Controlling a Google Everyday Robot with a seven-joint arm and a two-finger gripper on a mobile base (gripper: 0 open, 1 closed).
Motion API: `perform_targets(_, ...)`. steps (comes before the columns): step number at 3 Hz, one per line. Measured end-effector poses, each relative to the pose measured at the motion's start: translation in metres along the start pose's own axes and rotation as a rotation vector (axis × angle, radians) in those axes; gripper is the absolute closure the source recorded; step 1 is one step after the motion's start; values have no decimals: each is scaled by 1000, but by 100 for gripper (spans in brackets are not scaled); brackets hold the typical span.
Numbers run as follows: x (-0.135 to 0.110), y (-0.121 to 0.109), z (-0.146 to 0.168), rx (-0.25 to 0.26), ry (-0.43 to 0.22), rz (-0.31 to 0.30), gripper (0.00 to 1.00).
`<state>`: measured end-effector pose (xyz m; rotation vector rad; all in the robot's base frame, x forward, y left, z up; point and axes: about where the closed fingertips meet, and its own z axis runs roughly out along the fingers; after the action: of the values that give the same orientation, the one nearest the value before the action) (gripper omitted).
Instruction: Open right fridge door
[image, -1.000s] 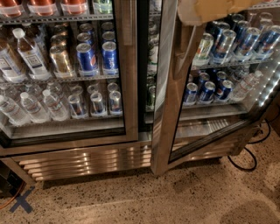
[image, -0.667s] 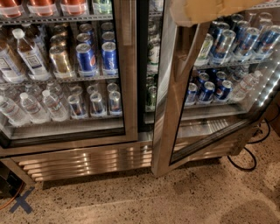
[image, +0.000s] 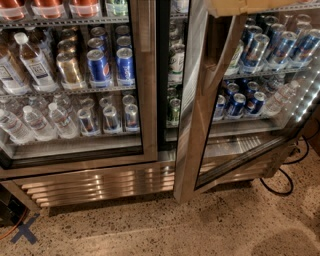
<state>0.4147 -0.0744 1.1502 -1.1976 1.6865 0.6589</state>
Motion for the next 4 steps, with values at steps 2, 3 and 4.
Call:
perform_targets(2,1,-4,-4,0,0,0,64)
perform_targets(3,1,-7,-7,0,0,0,86)
perform_targets(4,3,-15,-13,0,0,0,100)
